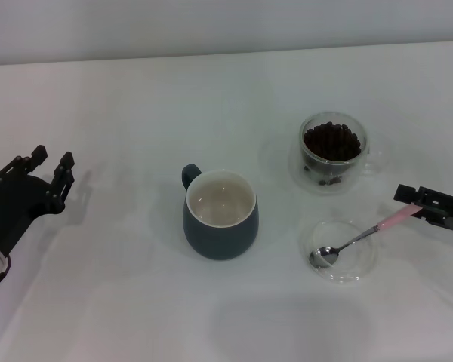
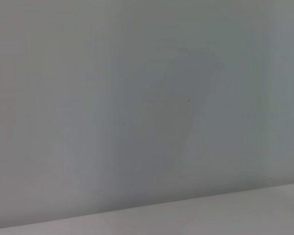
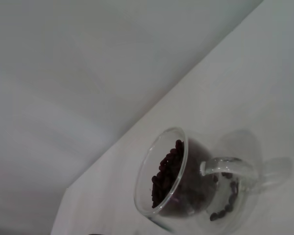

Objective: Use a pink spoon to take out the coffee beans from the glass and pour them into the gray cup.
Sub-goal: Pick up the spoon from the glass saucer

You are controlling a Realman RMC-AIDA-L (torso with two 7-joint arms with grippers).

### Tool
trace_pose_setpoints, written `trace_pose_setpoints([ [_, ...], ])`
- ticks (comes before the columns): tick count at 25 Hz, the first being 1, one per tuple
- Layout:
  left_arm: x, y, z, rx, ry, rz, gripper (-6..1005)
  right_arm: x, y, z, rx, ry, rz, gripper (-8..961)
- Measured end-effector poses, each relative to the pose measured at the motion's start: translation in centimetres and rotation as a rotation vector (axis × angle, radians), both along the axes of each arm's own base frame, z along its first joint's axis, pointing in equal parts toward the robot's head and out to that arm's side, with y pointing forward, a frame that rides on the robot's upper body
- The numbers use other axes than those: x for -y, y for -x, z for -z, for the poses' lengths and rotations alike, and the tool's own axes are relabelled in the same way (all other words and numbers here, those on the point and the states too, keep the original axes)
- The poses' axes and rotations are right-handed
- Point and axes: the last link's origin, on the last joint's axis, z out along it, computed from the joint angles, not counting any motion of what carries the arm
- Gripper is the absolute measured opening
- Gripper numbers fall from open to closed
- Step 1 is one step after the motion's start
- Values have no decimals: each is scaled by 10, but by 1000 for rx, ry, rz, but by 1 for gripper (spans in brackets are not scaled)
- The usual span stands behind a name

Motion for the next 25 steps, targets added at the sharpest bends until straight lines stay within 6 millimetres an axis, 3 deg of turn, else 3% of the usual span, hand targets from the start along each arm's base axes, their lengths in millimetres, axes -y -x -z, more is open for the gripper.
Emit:
trace_pose_setpoints([
  [18,1,0,1,2,0,0,424,-1,1,3,4,2,-4,806],
  [25,1,0,2,2,2,-2,425,-2,0,5,16,12,1,693],
])
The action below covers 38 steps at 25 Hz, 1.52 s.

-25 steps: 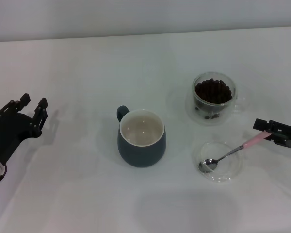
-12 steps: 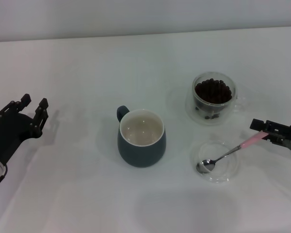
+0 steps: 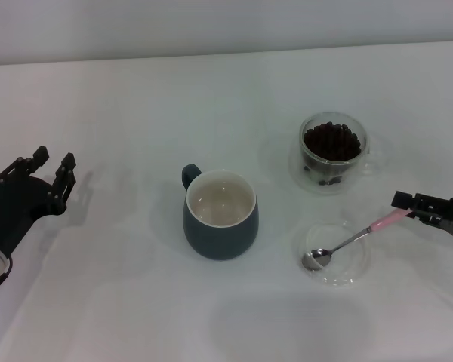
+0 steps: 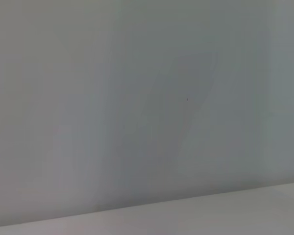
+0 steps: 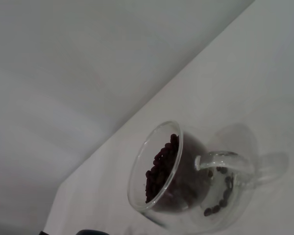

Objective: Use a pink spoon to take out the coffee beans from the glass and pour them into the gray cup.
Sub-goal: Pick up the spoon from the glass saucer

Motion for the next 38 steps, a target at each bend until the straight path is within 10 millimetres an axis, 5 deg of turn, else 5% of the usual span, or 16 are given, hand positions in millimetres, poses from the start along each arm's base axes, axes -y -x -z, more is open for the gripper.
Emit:
trace_pose_setpoints([
  [6,0,0,0,-1,0,-1,425,-1,-3,1,9,-3,18,467],
  [17,0,0,0,-1,1,-1,425,-2,-3,1,12,-10,21,422],
  [23,-1,0,0,-1,1,0,423,-2,-2,2,10,-11,19,197],
  [38,-1,0,-1,-3,0,-1,419,-3,0,1,-2,-31,17,158],
])
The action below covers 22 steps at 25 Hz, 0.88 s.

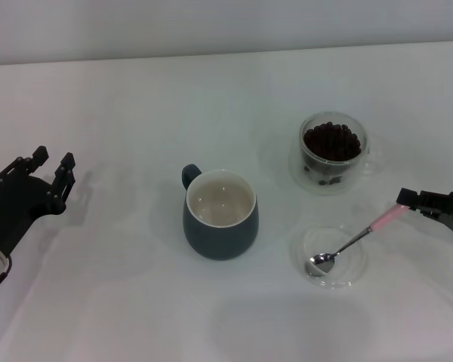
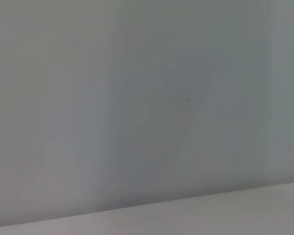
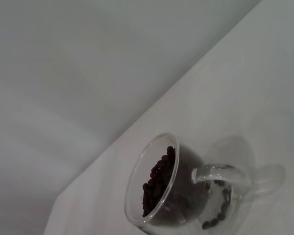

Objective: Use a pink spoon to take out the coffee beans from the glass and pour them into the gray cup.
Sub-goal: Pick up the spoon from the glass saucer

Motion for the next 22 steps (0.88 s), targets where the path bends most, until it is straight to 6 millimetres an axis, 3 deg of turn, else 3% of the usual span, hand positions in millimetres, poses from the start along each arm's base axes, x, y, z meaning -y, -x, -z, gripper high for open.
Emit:
trace_pose_setpoints([
  [7,0,1,0,-2,0,-6,418,-2,4,-7,-23,-23,-27,154],
  [22,0,4,-2,1,-10,-20,419,-12,18,-54,-59,-204,-139,146],
])
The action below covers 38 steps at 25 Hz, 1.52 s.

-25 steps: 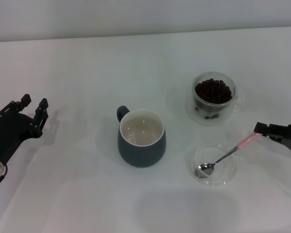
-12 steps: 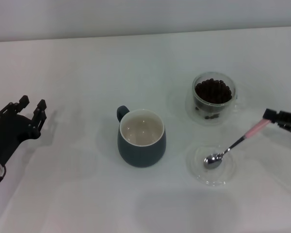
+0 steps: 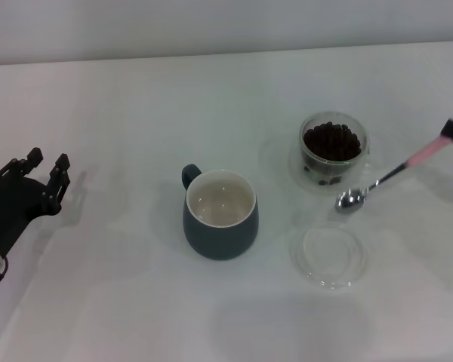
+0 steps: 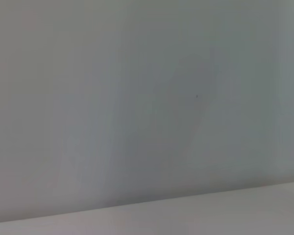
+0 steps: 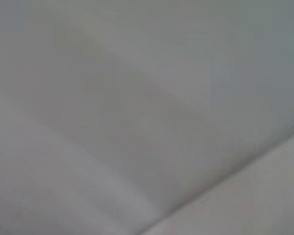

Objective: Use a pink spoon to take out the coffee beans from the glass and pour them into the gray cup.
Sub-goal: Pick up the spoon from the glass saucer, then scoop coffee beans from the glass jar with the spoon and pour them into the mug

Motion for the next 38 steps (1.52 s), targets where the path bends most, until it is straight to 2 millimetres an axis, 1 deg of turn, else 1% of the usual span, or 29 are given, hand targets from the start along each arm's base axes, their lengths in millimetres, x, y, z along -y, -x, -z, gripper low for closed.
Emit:
trace_pose_setpoints([
  [6,1,1,0,1,0,-3,418,-13,10,-20,27,-83,-71,145],
  [12,3,2,0,1,-1,-10,416,-31,24,-28,87,-165,-169,145],
  [16,4,3,1,1,0,-12,414,-44,34,-28,151,-199,-246,145],
  [21,4,3,1,1,0,-12,413,-55,42,-27,235,-229,-315,146],
  [27,3,3,1,1,0,-11,413,-66,42,-25,325,-261,-326,146],
  [33,3,3,0,0,-1,-10,413,-78,41,-15,411,-233,-327,146],
  [38,3,3,-1,-1,-1,-10,413,-82,40,-13,436,-229,-315,145],
])
